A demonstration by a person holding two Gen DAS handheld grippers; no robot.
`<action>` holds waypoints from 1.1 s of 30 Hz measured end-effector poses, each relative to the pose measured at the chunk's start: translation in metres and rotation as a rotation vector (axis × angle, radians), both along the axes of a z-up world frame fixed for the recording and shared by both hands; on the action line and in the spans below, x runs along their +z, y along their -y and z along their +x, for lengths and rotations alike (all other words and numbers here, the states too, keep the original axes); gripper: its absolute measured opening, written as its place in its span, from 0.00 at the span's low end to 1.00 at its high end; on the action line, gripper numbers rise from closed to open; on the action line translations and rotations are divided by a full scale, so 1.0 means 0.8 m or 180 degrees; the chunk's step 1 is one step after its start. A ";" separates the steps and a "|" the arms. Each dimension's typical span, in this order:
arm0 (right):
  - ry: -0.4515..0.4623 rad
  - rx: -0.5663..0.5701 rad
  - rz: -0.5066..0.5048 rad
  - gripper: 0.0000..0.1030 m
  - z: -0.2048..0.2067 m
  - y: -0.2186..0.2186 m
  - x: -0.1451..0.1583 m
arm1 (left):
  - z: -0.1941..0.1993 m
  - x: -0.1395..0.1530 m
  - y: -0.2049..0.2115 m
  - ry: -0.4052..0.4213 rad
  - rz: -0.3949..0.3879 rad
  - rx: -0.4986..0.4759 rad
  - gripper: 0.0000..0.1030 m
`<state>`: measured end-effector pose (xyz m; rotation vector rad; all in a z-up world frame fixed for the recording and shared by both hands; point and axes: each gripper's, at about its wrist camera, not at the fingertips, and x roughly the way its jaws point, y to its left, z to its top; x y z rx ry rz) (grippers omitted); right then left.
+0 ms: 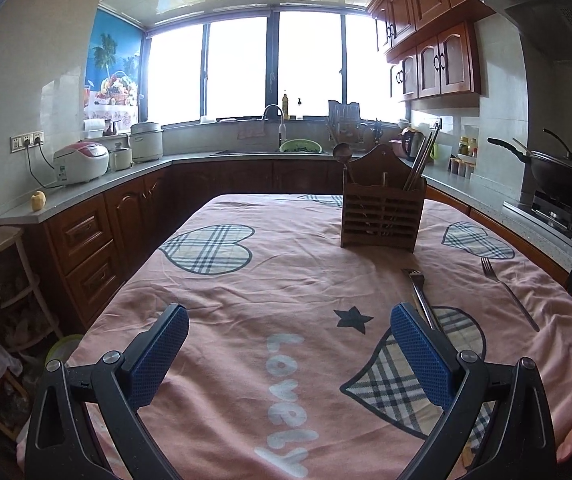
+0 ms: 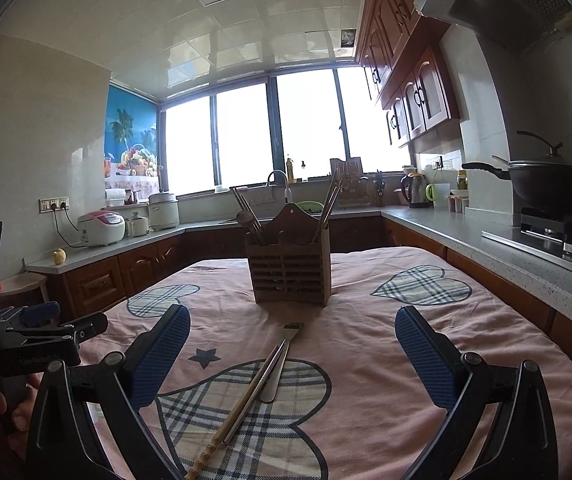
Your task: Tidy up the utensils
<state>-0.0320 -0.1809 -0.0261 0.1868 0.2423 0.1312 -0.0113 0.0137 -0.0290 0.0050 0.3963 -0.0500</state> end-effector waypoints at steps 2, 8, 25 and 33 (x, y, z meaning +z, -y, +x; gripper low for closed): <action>-0.0010 0.0002 -0.0002 1.00 -0.001 0.000 -0.001 | -0.002 0.002 -0.001 0.0011 -0.0006 0.0001 0.99; -0.0016 0.0003 0.0013 1.00 -0.003 0.002 -0.001 | -0.012 0.002 -0.002 0.0057 -0.0019 0.0011 0.99; -0.0543 0.0129 0.0005 1.00 0.021 -0.007 -0.003 | -0.019 0.014 -0.006 0.0009 -0.0022 0.0047 0.99; -0.0981 0.0242 -0.0173 1.00 0.045 -0.013 0.004 | -0.017 0.020 0.003 0.0039 0.0152 0.0099 0.99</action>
